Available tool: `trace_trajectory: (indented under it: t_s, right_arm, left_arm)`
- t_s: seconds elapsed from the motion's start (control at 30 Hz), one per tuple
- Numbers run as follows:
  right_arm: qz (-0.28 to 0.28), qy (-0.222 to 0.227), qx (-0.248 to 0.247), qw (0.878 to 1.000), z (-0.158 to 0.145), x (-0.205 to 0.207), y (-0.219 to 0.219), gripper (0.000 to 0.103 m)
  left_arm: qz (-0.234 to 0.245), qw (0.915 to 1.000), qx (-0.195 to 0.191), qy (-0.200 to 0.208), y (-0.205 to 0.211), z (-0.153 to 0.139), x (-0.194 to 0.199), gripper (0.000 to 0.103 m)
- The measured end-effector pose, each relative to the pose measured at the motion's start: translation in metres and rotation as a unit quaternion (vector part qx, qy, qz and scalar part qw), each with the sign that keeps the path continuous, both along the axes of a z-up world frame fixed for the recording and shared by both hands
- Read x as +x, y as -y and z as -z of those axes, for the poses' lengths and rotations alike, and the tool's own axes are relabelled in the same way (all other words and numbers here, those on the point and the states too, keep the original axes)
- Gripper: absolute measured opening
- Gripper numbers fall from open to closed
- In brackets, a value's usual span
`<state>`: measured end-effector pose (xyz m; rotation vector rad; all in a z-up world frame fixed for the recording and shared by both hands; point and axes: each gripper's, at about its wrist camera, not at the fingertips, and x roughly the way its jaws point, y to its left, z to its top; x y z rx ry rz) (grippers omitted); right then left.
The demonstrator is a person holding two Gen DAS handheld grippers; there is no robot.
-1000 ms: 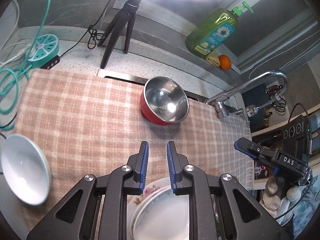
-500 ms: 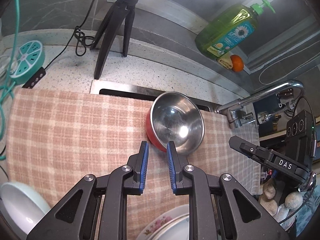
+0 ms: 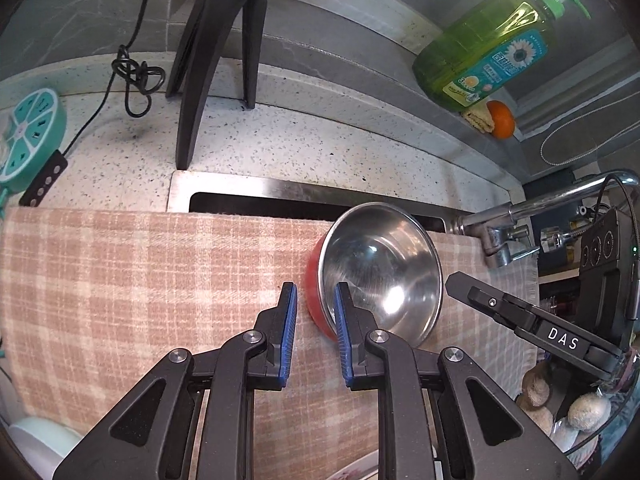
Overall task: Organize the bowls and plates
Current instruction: 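Move both grippers to the red-bottomed steel bowl by the sink, then close both grippers on the rim of the red-bottomed steel bowl, then lift the red-bottomed bowl and carry it over the large steel bowl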
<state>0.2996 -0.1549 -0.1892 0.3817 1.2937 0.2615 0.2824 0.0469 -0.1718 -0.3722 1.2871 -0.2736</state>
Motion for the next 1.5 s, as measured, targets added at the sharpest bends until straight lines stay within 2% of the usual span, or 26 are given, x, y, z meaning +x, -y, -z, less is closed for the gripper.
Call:
trace_trajectory:
  t_s: [0.4, 0.6, 0.87, 1.17, 1.5]
  right_arm:
    - [-0.001, -0.007, -0.012, 1.0, 0.013, 0.011, -0.002, 0.025]
    - [-0.001, -0.012, -0.011, 1.0, 0.017, 0.012, -0.001, 0.017]
    - [-0.009, -0.014, -0.013, 1.0, 0.019, 0.012, -0.007, 0.006]
    - [-0.008, -0.012, -0.014, 1.0, 0.018, 0.009, -0.006, 0.005]
    - [-0.01, 0.0, -0.01, 1.0, 0.004, 0.002, -0.004, 0.005]
  left_arm:
    - [0.006, 1.0, 0.003, -0.004, 0.007, 0.011, 0.009, 0.017]
    - [0.007, 1.0, 0.004, -0.003, 0.006, 0.012, 0.009, 0.016]
    - [0.015, 0.9999, 0.005, -0.002, 0.013, 0.014, 0.01, 0.008]
    - [0.012, 0.9999, 0.01, 0.003, 0.014, 0.013, 0.007, 0.008]
    - [0.009, 0.9998, 0.01, 0.016, 0.013, -0.004, 0.0, 0.008]
